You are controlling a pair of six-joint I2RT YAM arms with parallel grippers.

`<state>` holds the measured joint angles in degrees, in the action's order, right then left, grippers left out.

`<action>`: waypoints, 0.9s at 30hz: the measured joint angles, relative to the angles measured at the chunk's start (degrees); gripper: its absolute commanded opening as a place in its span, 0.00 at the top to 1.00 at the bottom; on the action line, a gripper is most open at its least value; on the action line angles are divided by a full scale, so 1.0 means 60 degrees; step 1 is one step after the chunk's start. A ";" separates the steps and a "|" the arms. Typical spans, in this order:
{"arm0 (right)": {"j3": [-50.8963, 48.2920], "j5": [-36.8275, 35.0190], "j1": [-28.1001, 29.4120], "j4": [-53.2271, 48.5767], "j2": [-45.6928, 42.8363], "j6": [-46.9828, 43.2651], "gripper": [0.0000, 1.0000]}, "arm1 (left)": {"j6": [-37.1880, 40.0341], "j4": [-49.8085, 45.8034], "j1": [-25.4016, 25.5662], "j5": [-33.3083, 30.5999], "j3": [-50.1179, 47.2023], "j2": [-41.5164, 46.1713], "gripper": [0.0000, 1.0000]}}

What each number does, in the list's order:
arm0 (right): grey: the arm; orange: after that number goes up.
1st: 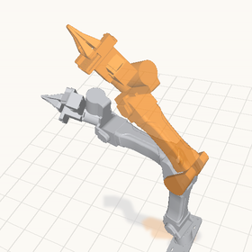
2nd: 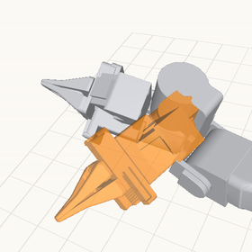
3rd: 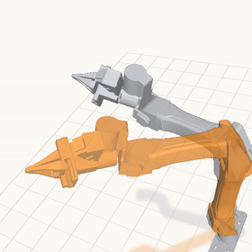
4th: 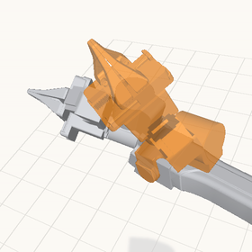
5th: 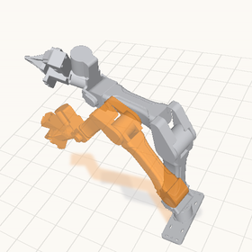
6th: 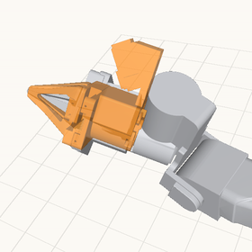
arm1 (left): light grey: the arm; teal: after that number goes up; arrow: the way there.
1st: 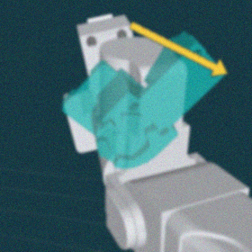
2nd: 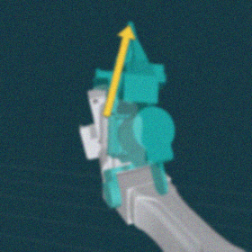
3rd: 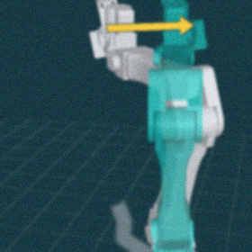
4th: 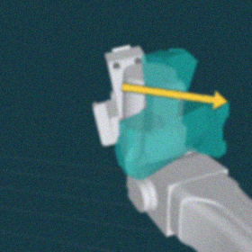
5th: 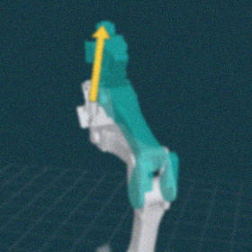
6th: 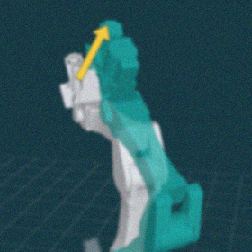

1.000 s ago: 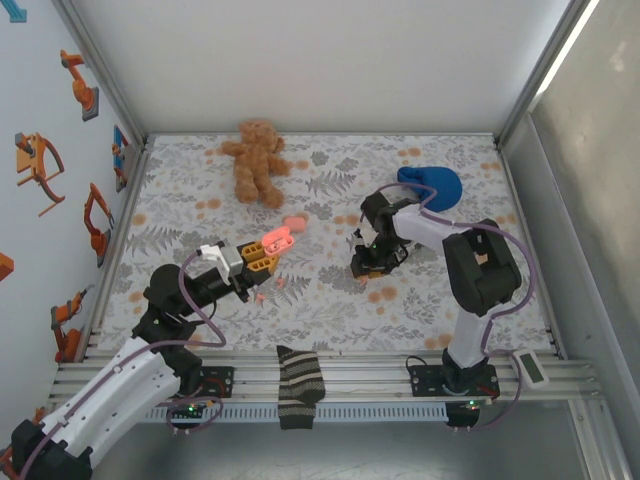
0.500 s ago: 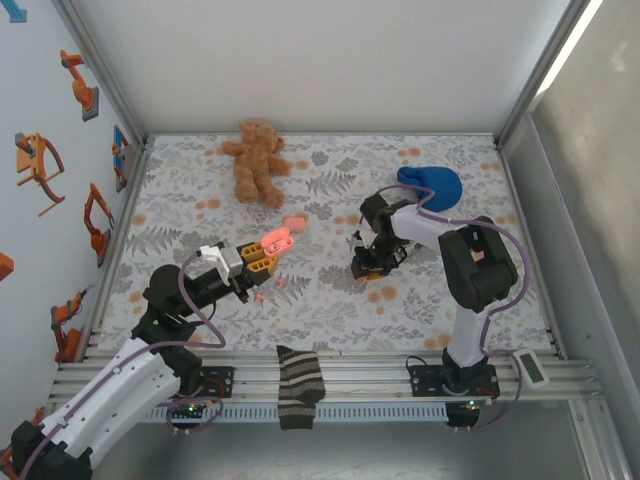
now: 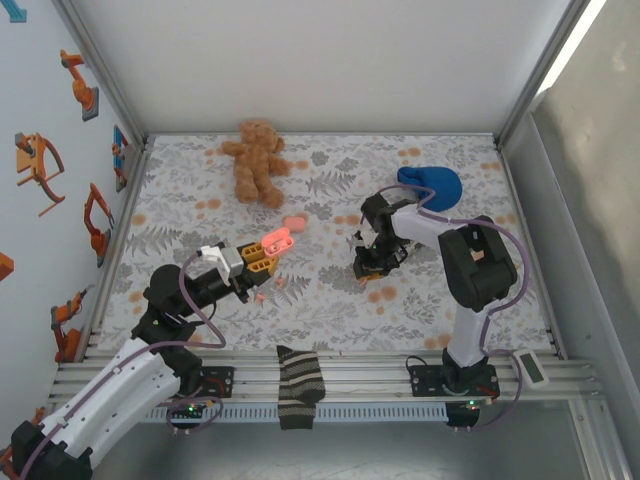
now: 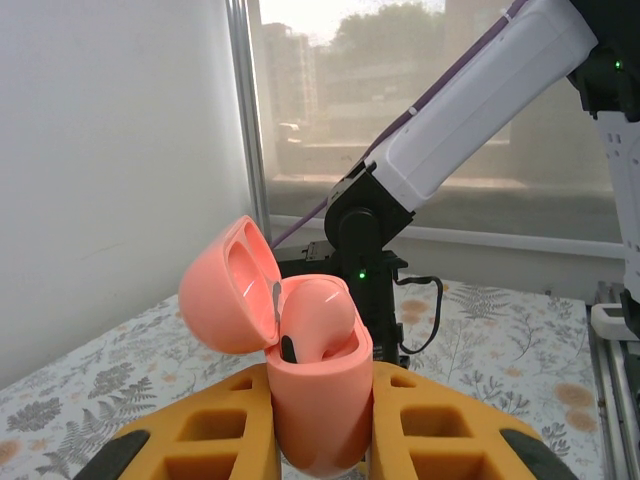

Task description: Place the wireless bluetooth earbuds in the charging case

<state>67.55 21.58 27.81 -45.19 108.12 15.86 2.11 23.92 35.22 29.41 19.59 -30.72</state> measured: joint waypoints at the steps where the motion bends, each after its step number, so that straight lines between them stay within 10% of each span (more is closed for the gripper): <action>1: 0.0000 0.0000 0.0000 0.0000 0.0000 -0.0004 0.73 | 0.0004 -0.0033 0.0000 0.0000 0.0000 0.0000 1.00; 27: -0.0004 -0.0557 0.0186 0.0106 -0.0823 -0.0375 0.76 | 0.0113 -0.0357 0.0000 -0.0076 0.0000 0.0022 1.00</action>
<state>67.53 18.24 28.93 -44.56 103.18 13.61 2.79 21.78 35.22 28.95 19.59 -30.59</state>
